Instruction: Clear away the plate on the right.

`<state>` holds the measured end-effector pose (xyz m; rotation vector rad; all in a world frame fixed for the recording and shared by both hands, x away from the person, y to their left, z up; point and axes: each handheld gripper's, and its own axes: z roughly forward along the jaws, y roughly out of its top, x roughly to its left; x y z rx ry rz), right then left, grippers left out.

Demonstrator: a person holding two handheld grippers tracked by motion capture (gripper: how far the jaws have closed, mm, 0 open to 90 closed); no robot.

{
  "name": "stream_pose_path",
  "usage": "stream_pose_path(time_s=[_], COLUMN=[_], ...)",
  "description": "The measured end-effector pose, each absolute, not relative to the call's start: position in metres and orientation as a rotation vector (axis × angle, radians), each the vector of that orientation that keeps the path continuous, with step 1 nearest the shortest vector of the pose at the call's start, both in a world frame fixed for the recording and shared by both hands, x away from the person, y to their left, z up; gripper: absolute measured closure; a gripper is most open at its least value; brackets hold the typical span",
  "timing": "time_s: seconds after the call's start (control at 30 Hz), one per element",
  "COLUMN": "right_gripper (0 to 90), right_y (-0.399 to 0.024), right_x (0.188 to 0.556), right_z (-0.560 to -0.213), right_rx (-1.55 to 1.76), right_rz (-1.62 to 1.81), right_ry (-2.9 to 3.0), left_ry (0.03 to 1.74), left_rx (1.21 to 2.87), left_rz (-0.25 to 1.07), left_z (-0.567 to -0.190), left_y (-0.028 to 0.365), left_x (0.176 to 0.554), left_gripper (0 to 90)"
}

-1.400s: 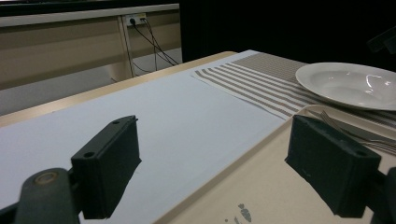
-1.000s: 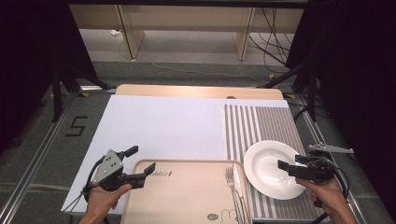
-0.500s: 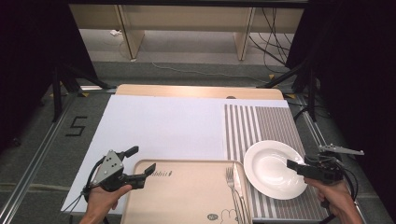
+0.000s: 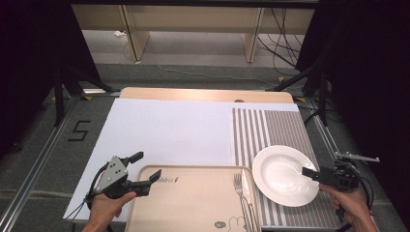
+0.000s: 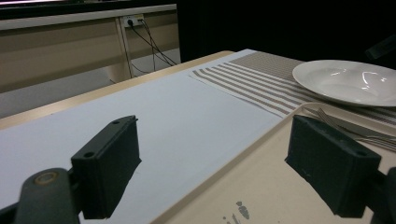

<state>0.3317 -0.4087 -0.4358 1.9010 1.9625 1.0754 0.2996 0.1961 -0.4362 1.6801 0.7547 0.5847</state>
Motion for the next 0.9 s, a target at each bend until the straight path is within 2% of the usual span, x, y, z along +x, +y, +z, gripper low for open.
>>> stream_pose_path(time_s=[0.9], right_gripper=[21.7], right_y=[-0.429], right_x=[0.335], right_z=[-0.454], right_rx=[2.049], right_rz=[1.034], right_ry=[2.108], left_ry=[0.752], left_rx=[1.679], left_rz=[0.585], left_z=[-0.436], left_y=[0.197], left_x=[0.299], left_gripper=[16.3])
